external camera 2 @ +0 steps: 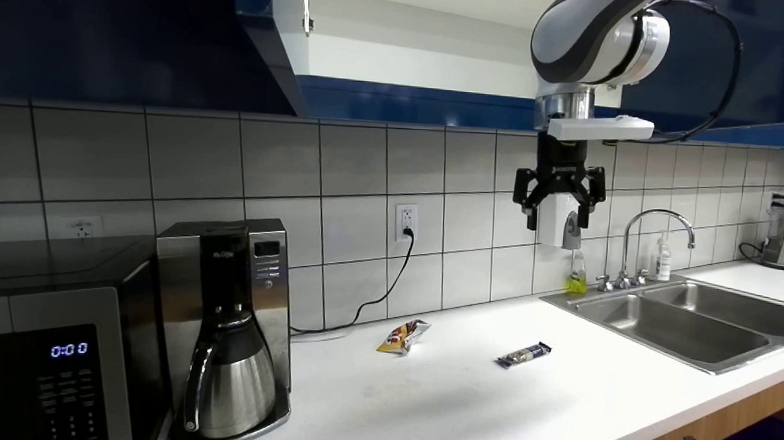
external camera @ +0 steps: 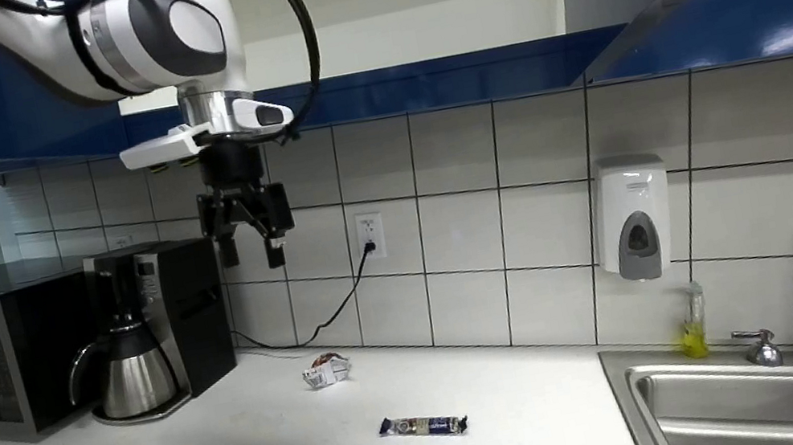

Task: Move the granola bar to the bottom shelf of the cabinet

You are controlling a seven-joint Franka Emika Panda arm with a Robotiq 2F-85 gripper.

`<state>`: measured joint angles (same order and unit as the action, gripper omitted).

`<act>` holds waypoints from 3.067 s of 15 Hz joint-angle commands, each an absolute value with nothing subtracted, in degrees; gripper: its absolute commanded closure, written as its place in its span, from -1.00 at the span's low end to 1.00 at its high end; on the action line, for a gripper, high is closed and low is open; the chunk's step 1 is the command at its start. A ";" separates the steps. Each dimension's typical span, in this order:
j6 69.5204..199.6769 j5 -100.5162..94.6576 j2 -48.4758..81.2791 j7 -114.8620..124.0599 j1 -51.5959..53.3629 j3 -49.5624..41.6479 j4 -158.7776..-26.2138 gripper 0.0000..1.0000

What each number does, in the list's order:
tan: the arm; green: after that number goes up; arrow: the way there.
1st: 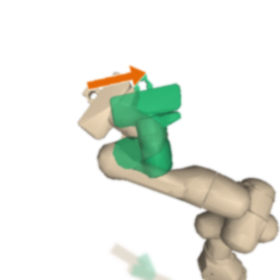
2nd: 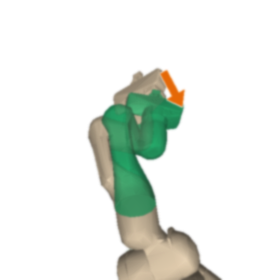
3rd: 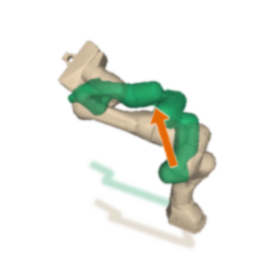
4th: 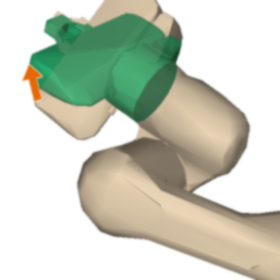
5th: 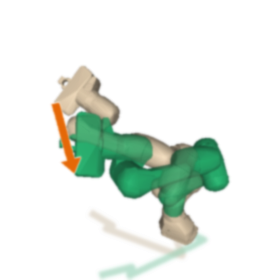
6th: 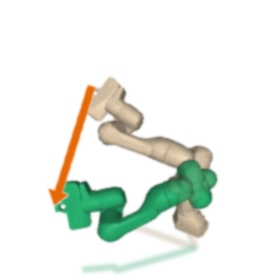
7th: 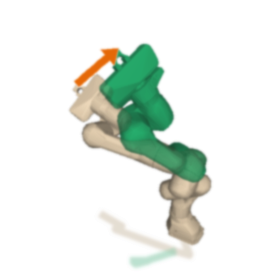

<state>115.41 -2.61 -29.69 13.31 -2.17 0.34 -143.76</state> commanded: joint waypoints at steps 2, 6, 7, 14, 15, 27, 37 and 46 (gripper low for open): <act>119.21 -5.41 -27.53 12.53 -5.59 -0.94 -146.28 -1.00; 124.50 -7.55 -22.99 13.89 -7.52 -1.60 -147.11 -1.00; 126.22 -7.88 -21.57 14.36 -7.88 -1.60 -147.02 -1.00; 138.02 -8.33 -9.39 17.53 -8.07 -1.57 -145.78 -1.00; 139.56 -8.32 -7.52 18.02 -7.91 -1.62 -145.48 -1.00; 148.94 -9.94 13.49 25.65 -5.01 -6.56 -133.27 -1.00; 148.98 -7.78 26.31 26.86 -1.08 -11.05 -121.37 -1.00; 149.05 -5.12 33.11 26.53 -0.40 -12.80 -115.52 -1.00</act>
